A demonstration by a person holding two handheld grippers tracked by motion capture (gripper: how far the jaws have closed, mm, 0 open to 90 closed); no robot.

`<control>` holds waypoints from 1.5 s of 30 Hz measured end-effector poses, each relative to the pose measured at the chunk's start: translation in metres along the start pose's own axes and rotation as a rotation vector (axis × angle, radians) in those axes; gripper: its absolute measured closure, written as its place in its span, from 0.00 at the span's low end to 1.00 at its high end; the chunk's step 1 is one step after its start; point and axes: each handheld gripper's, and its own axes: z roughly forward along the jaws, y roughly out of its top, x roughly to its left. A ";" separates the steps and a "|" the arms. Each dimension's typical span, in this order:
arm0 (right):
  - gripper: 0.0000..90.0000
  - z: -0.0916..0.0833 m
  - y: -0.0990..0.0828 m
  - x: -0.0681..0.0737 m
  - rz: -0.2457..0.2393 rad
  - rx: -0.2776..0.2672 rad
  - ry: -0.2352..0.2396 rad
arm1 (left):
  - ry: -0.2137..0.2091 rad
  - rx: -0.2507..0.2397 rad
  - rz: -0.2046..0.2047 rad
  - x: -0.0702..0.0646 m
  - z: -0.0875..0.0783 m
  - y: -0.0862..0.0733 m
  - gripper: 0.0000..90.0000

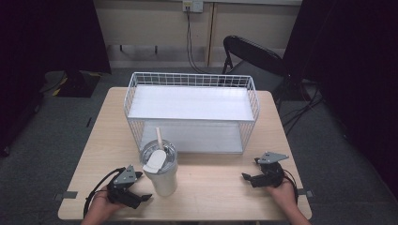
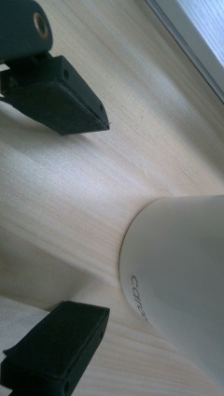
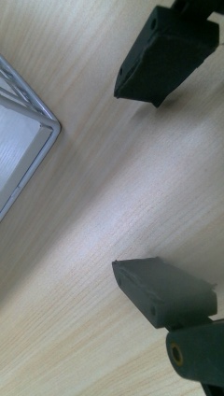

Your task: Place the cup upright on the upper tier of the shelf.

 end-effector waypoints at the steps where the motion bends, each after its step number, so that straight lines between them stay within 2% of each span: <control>1: 0.15 0.000 0.000 0.000 0.003 -0.001 0.002 | 0.000 -0.001 -0.001 0.000 0.000 0.000 0.10; 3: 0.15 0.000 0.000 -0.001 0.006 0.002 0.004 | 0.000 -0.001 -0.001 0.000 -0.001 0.000 0.11; 4: 0.15 0.000 0.000 -0.001 0.015 0.006 0.008 | -0.008 0.005 -0.011 0.000 -0.002 0.001 0.14; 6: 0.15 0.000 0.000 -0.002 0.014 0.005 0.007 | -0.014 0.011 0.000 0.000 -0.004 0.003 0.20; 9: 0.15 0.000 0.000 -0.002 0.014 0.005 0.011 | -0.034 -0.021 -0.011 -0.003 -0.006 0.005 0.20; 11: 0.15 0.000 0.000 -0.002 0.014 0.005 0.011 | -0.030 -0.025 -0.007 -0.003 -0.007 0.008 0.20; 13: 0.15 0.000 -0.001 -0.002 0.014 0.005 0.011 | -0.033 -0.057 -0.008 -0.004 -0.010 0.012 0.19; 14: 0.15 0.000 -0.001 -0.002 0.015 0.005 0.012 | -0.039 -0.088 -0.037 -0.003 -0.014 0.016 0.19; 15: 0.15 0.000 -0.001 -0.002 0.015 0.005 0.012 | -0.052 -0.099 -0.048 -0.003 -0.015 0.017 0.19; 18: 0.15 0.000 -0.001 -0.002 0.015 0.005 0.011 | -0.053 -0.113 -0.056 -0.004 -0.018 0.021 0.20; 20: 0.15 0.000 -0.001 -0.002 0.016 0.005 0.011 | -0.073 -0.148 -0.064 -0.004 -0.024 0.026 0.22; 26: 0.15 0.000 -0.001 -0.002 0.016 0.005 0.012 | -0.093 -0.188 -0.082 -0.004 -0.027 0.033 0.20; 35: 0.15 -0.001 -0.001 -0.002 0.016 0.005 0.012 | -0.114 -0.224 -0.054 -0.011 -0.023 0.046 0.17; 37: 0.15 -0.001 -0.001 -0.002 0.016 0.005 0.012 | -0.111 -0.230 -0.045 -0.013 -0.021 0.049 0.17; 39: 0.15 -0.001 -0.001 -0.001 0.017 0.006 0.013 | -0.099 -0.238 -0.017 -0.014 -0.019 0.051 0.16; 45: 0.15 -0.001 -0.001 -0.001 0.017 0.004 0.011 | -0.090 -0.270 -0.010 -0.016 -0.018 0.054 0.13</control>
